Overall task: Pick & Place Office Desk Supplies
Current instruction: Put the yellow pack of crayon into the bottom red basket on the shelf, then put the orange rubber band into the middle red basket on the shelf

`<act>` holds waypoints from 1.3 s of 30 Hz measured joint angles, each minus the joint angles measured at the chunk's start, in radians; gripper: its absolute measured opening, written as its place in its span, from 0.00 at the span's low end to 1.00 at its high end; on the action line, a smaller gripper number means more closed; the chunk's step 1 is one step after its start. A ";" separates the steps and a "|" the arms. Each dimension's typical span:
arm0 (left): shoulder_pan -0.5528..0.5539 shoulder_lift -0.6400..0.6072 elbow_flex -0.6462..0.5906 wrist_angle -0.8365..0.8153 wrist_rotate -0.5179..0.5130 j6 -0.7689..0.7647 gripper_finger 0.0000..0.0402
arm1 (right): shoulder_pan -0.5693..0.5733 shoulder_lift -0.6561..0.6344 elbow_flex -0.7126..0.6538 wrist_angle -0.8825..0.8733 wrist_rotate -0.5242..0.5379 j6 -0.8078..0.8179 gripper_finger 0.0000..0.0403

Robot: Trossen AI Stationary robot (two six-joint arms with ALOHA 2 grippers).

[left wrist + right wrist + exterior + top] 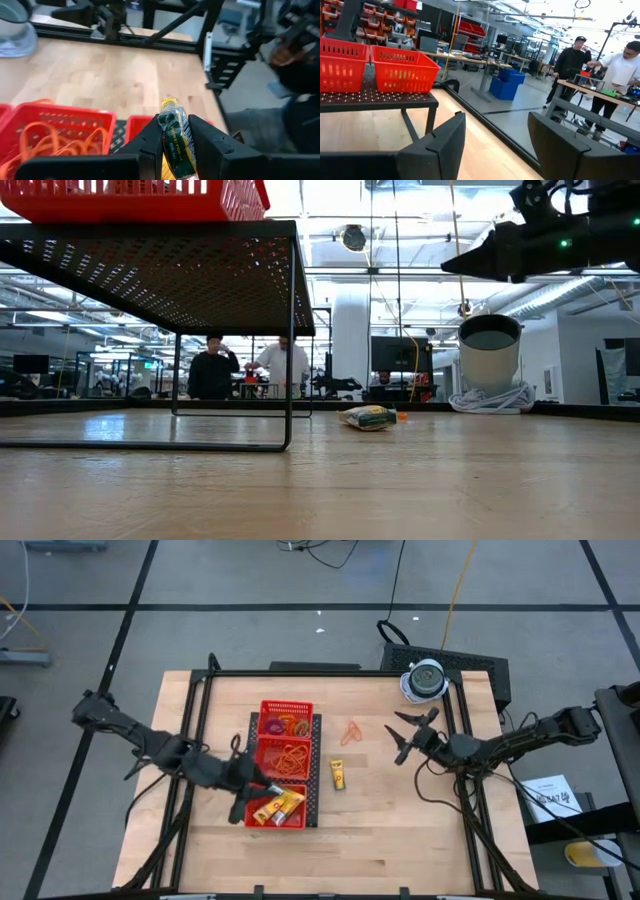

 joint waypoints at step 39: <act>-0.136 -0.166 -0.334 0.386 -0.297 -0.004 0.58 | 0.000 0.001 -0.003 0.000 -0.003 -0.003 0.48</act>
